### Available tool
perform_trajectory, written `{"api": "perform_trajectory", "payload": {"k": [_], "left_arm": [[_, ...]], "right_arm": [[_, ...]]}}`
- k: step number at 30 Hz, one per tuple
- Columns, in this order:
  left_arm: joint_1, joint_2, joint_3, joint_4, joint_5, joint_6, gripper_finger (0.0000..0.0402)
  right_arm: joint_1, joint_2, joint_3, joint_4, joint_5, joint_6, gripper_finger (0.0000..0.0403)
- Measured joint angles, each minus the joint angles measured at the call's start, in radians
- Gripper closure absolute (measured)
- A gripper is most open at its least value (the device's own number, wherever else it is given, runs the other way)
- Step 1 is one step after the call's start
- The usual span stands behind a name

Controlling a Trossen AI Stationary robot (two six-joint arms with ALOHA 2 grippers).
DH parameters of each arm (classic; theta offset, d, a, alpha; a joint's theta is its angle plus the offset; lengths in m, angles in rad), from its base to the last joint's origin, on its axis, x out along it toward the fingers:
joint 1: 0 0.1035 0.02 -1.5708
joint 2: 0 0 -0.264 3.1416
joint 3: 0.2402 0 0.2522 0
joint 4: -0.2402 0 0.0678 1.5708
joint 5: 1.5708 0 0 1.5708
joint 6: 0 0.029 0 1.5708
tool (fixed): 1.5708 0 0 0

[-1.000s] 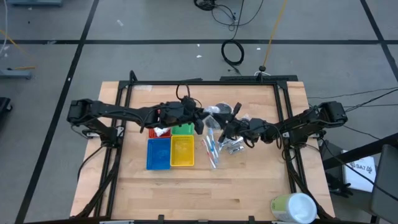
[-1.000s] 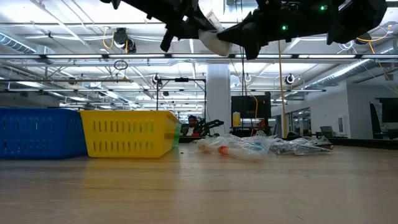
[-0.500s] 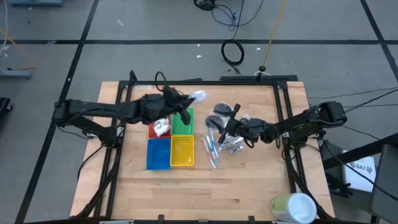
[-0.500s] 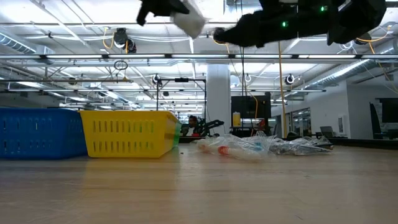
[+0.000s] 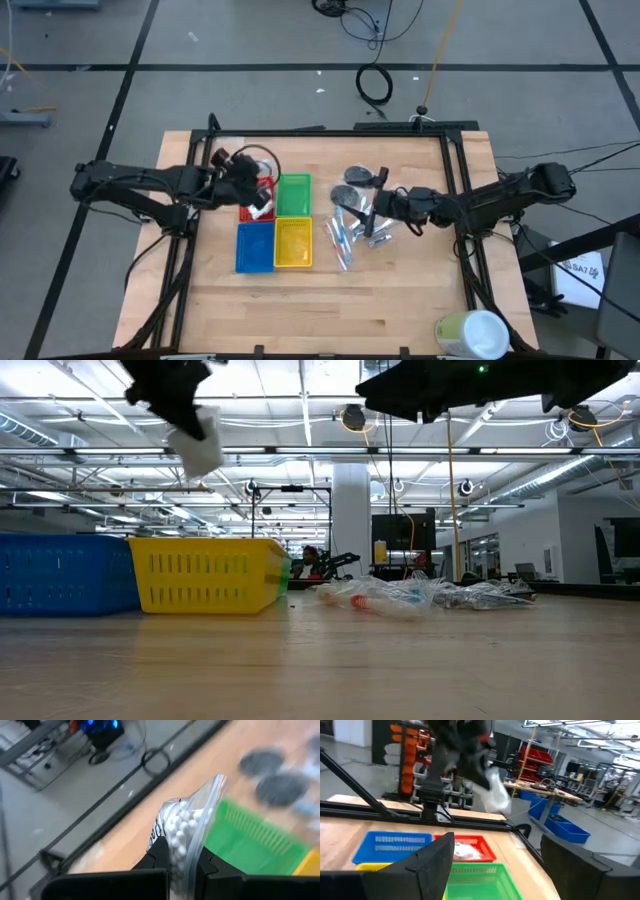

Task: Pick & Place Travel size toiletries
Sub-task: Put the white cotton pack into the red bin

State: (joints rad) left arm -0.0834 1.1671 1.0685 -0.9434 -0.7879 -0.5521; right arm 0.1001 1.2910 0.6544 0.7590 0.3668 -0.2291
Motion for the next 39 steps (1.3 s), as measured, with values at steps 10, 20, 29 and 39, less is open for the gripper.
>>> {"api": "perform_trajectory", "payload": {"k": [10, 20, 29, 39], "left_arm": [[-0.026, 0.025, -0.288, 0.017, 0.065, -0.102, 0.0378], [-0.026, 0.024, -0.466, 0.249, 0.166, -0.056, 0.0376], [0.0, 0.022, -0.563, 0.394, 0.206, -0.009, 0.0379], [0.001, 0.021, -0.569, 0.404, 0.212, 0.001, 0.0333]], "right_arm": [[-0.008, -0.004, 0.0, -0.018, -0.004, 0.008, 0.0128], [-0.009, -0.004, 0.0, -0.02, -0.003, 0.012, 0.0131], [-0.009, -0.004, 0.0, -0.026, -0.003, 0.012, 0.0133], [-0.009, -0.004, 0.0, -0.031, -0.003, 0.009, 0.0133]]}}
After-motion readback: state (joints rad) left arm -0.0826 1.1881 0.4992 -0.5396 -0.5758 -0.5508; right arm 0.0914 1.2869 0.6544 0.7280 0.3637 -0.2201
